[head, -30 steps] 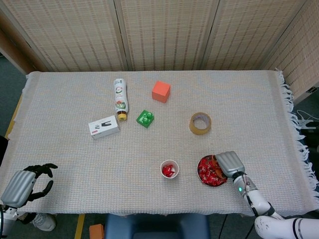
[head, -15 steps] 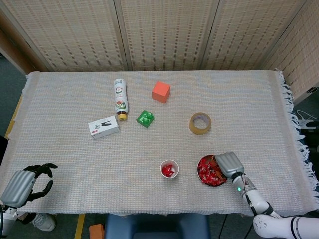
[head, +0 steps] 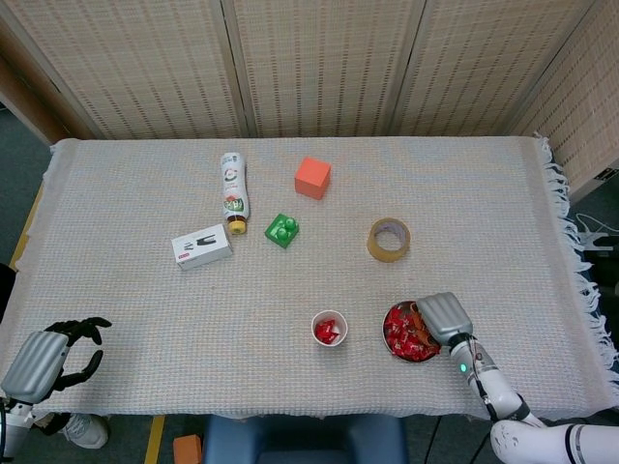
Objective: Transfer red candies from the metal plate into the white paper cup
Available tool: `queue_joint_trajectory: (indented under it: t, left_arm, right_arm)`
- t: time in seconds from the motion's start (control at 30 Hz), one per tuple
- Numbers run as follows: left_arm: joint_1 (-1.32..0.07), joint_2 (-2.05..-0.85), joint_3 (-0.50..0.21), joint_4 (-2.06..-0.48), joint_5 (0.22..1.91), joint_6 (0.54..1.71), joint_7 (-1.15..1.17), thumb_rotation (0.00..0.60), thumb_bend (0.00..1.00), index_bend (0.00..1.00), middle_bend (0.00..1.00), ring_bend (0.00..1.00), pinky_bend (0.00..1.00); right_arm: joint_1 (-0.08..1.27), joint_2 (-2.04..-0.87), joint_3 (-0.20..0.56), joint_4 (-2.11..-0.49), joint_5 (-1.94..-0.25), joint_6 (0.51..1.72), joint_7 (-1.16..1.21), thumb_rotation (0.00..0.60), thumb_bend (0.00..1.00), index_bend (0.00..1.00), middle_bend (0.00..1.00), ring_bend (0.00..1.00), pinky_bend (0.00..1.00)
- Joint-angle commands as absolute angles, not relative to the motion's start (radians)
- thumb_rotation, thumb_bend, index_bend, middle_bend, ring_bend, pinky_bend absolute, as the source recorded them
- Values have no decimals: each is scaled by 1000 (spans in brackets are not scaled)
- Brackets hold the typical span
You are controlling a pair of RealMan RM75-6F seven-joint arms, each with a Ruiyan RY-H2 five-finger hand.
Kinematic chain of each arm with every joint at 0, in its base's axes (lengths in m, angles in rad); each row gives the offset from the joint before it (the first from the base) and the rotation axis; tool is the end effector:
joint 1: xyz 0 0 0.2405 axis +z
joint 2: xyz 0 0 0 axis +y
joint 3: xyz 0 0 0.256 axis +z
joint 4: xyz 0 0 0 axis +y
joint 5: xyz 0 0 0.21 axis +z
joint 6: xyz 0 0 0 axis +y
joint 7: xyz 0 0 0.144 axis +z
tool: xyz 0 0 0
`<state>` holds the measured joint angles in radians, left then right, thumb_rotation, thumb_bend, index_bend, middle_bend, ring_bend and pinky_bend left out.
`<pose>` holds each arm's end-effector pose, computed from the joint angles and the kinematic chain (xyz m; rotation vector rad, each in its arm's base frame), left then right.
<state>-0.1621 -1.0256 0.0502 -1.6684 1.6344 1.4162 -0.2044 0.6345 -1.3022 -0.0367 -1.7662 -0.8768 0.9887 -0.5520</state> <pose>-0.2896 0.1794 0.1542 -1.5734 -1.0708 -1.0197 -0.2300 -0.2704 0.0226 1.8797 -1.0811 0.4709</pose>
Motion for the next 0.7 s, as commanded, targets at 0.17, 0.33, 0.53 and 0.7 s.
queue_joint_trajectory:
  t: [0.17,0.33,0.53,0.7]
  left_arm:
    - [-164,-1027,52,-1670,1638,1413,-198,600,431,301,477,400,414]
    - [-165,-1028,52,-1671,1639,1411,-191,600,432,301,477,400,415]
    - [-164,-1028,52,-1672,1640,1413,-191,600,433,301,477,400,415]
    - [-163,-1028,52,-1670,1639,1417,-194,600,433,301,478,400,415]
  right_arm:
    - [622,-1216,15,-1935,-1023,1040,-463,600,319,772,880,777,1000]
    - [640,-1172,49,-2040,-1101,1020,-414,600,319,772,880,777,1000]
    - [675,-1200,70,-2055,-1105,982,-411,600,319,773,880,777,1000]
    - [710,-1269,86,-1996,-1071,947,-408,600,319,771,880,777,1000]
